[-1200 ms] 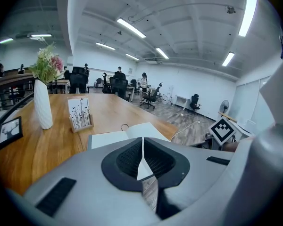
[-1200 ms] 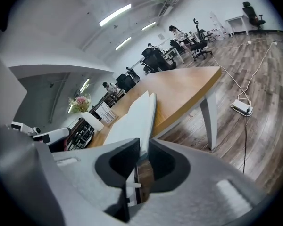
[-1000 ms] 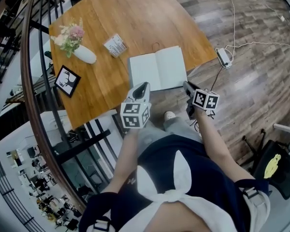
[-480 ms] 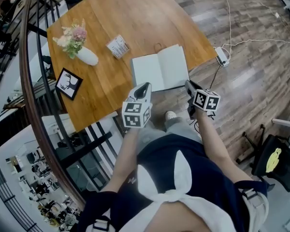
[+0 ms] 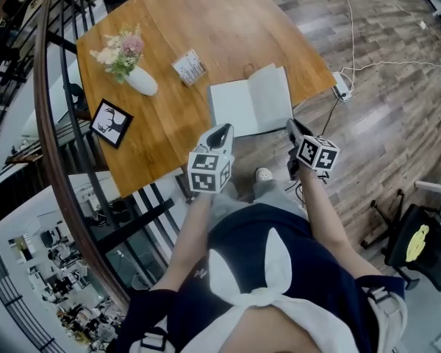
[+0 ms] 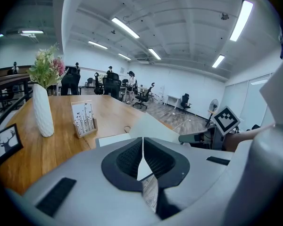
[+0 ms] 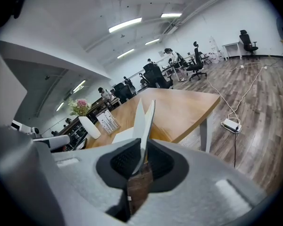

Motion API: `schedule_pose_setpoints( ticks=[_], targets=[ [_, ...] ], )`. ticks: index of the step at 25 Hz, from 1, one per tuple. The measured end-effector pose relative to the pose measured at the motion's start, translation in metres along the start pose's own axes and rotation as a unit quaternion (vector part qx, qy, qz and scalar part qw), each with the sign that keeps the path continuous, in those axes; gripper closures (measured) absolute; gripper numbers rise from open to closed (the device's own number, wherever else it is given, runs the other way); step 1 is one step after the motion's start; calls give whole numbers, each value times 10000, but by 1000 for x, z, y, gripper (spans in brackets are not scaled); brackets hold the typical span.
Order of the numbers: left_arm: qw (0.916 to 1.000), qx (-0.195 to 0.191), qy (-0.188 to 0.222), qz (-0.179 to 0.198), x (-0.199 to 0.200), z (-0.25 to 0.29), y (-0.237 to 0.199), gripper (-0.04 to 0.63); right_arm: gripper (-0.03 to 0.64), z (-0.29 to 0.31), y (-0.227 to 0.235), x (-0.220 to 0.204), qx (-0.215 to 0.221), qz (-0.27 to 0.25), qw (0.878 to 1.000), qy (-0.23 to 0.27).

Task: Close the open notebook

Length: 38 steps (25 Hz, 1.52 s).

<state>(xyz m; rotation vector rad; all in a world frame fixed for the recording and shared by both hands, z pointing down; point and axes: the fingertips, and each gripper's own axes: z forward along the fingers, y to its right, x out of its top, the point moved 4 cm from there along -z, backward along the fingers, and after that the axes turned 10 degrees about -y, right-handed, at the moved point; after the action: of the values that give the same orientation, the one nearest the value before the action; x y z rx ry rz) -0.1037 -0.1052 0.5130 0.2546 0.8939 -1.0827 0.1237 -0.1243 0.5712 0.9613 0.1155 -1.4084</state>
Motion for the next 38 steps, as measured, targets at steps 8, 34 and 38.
schedule_pose_setpoints(
  ticks=[8, 34, 38],
  targets=[
    [10000, -48, -33, 75, -5, -14, -15, 569, 577, -2, -29, 1, -164, -411, 9989, 156],
    [9999, 2, 100, -51, -8, -41, -49, 569, 578, -3, -75, 2, -286, -947, 9947, 268],
    [9999, 12, 91, -68, -10, -40, -53, 569, 578, 0, -77, 7, -355, -1145, 9923, 297]
  ],
)
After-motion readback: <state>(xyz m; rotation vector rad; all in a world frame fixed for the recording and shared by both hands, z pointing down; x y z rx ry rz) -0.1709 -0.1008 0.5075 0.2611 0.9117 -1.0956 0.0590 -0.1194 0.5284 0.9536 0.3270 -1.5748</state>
